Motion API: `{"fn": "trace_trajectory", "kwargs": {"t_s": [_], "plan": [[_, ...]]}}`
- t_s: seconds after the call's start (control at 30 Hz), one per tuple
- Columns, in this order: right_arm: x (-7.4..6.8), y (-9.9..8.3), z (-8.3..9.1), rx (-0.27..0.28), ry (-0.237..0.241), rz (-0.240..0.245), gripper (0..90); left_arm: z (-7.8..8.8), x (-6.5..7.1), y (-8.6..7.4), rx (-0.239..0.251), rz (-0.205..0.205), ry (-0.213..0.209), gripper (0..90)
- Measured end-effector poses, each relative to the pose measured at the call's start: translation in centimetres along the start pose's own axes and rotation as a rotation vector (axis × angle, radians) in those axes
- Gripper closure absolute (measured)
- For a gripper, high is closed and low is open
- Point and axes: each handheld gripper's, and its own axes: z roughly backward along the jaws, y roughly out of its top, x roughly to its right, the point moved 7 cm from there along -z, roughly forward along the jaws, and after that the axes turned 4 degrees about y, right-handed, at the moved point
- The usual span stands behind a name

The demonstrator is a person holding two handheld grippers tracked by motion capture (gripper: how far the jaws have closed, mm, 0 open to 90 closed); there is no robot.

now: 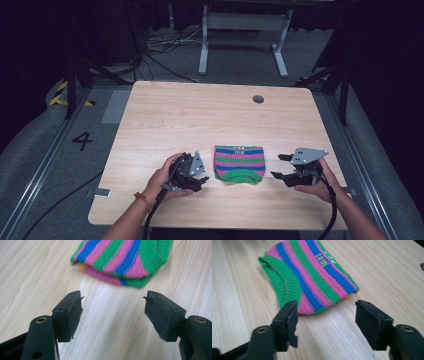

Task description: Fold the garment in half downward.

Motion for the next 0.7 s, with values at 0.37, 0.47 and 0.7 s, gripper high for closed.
{"fn": "trace_trajectory", "kwargs": {"t_s": [0.37, 0.47, 0.7], "plan": [[0.6, -2.6, 1.8, -0.006, -0.04, -0.029, 27.6, 1.8, -1.3, -4.3, -0.041, 0.048, 0.022, 20.6], [0.8, -3.6, 2.3, -0.022, -0.06, -0.045, 27.1, 2.2, -1.6, -5.3, -0.053, 0.065, 0.04, 20.9], [1.0, -5.6, 3.0, -0.056, -0.087, -0.06, 25.5, 3.3, -2.0, -6.7, -0.055, 0.091, 0.062, 20.8]]}}
